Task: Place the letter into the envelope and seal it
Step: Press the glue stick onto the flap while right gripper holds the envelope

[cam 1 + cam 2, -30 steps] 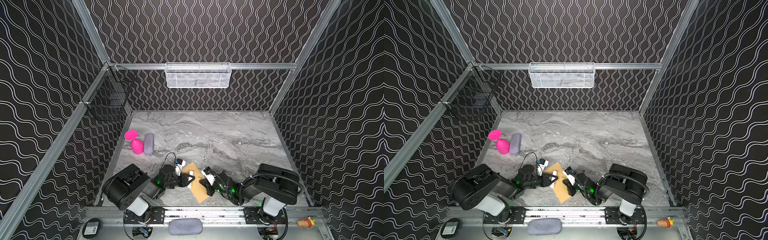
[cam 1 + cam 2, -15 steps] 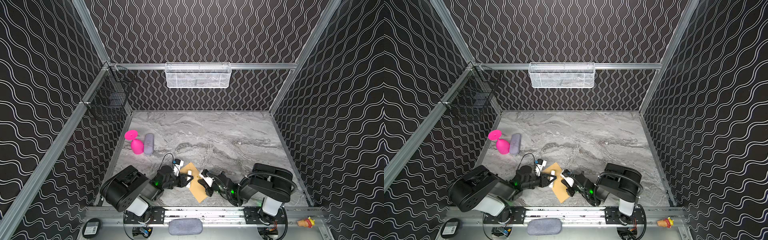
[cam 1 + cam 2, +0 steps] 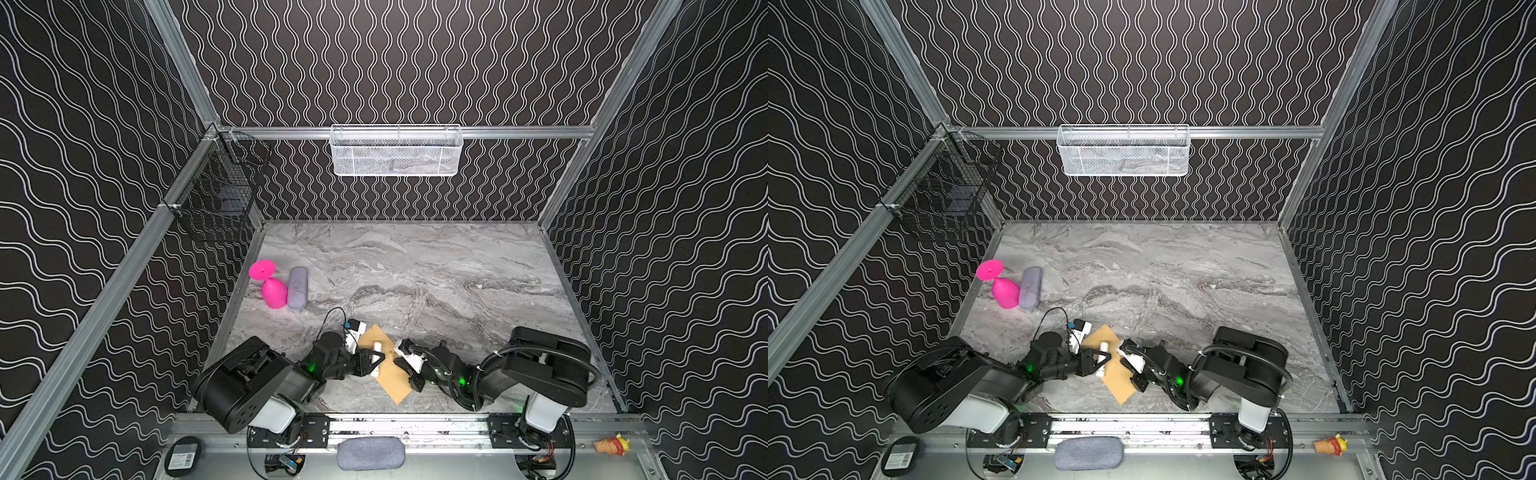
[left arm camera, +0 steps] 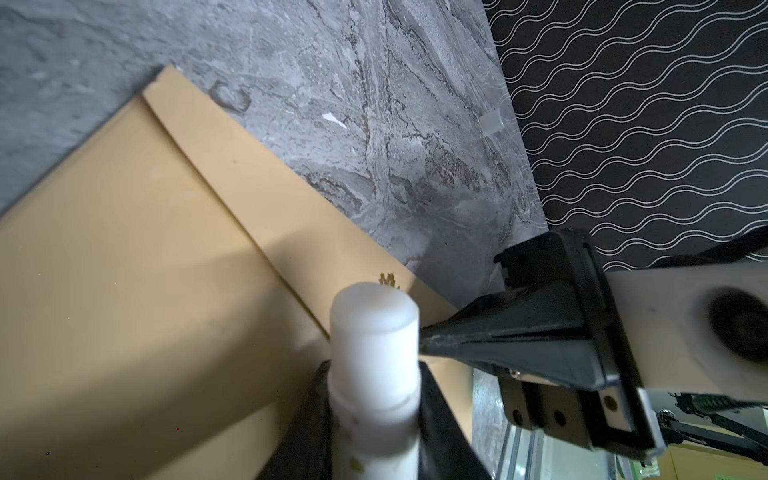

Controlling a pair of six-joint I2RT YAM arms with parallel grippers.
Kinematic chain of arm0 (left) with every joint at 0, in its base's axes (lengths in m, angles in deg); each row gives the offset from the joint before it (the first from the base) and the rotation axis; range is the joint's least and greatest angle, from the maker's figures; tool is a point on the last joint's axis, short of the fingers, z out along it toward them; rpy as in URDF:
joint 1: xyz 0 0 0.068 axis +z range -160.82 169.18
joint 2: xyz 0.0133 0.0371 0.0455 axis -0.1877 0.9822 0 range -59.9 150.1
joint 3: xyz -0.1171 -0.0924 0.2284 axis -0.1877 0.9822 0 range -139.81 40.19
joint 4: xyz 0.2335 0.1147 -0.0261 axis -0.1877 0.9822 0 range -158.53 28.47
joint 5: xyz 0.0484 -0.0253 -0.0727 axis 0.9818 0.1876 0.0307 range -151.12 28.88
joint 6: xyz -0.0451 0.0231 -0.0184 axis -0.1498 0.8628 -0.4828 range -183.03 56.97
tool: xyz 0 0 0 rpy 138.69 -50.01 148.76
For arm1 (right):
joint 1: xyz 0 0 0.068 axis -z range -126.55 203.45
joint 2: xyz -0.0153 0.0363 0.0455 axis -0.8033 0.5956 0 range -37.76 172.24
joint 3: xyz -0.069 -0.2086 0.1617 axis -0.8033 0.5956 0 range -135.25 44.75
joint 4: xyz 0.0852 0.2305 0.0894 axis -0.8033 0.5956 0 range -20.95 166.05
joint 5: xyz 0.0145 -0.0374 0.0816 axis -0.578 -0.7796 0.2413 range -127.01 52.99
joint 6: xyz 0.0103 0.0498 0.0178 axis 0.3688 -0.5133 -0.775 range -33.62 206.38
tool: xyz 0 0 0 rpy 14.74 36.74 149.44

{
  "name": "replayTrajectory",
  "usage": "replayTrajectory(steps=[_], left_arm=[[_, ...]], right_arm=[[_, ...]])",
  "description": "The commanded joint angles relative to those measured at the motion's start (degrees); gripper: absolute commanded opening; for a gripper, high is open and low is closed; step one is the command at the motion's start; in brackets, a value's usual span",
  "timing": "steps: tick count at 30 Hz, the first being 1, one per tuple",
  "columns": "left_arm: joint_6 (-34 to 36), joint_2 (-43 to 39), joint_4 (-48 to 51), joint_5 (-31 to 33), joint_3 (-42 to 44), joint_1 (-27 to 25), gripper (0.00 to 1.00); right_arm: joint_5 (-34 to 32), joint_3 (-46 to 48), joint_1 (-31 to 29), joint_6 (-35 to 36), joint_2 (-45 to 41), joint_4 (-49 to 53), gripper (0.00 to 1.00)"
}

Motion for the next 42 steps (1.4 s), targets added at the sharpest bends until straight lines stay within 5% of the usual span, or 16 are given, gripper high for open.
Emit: replayTrajectory(steps=[1, 15, 24, 31, 37, 42], left_arm=[[1.45, -1.4, 0.58, 0.65, 0.22, 0.35, 0.0], [3.9, -16.88, 16.09, 4.87, 1.54, 0.65, 0.0], [2.17, -19.39, 18.26, 7.64, 2.72, 0.62, 0.0], [1.89, -18.38, 17.56, 8.29, 2.72, 0.66, 0.0], [1.84, -15.08, 14.22, 7.86, 2.58, 0.65, 0.0], [1.61, -10.55, 9.92, 7.38, 2.18, 0.65, 0.0]], right_arm=[[-1.26, -0.52, 0.03, 1.55, -1.83, 2.56, 0.0], [2.43, -6.13, 0.05, 3.83, 9.09, -2.87, 0.0], [-2.75, -5.79, -0.67, 6.0, 11.03, 1.64, 0.0], [-9.28, -4.14, -3.5, 4.77, 10.11, 5.65, 0.0], [-3.49, -3.95, -4.35, 7.58, 9.94, -0.78, 0.0], [-0.61, -6.99, -4.32, 8.74, 7.73, 3.86, 0.0]])
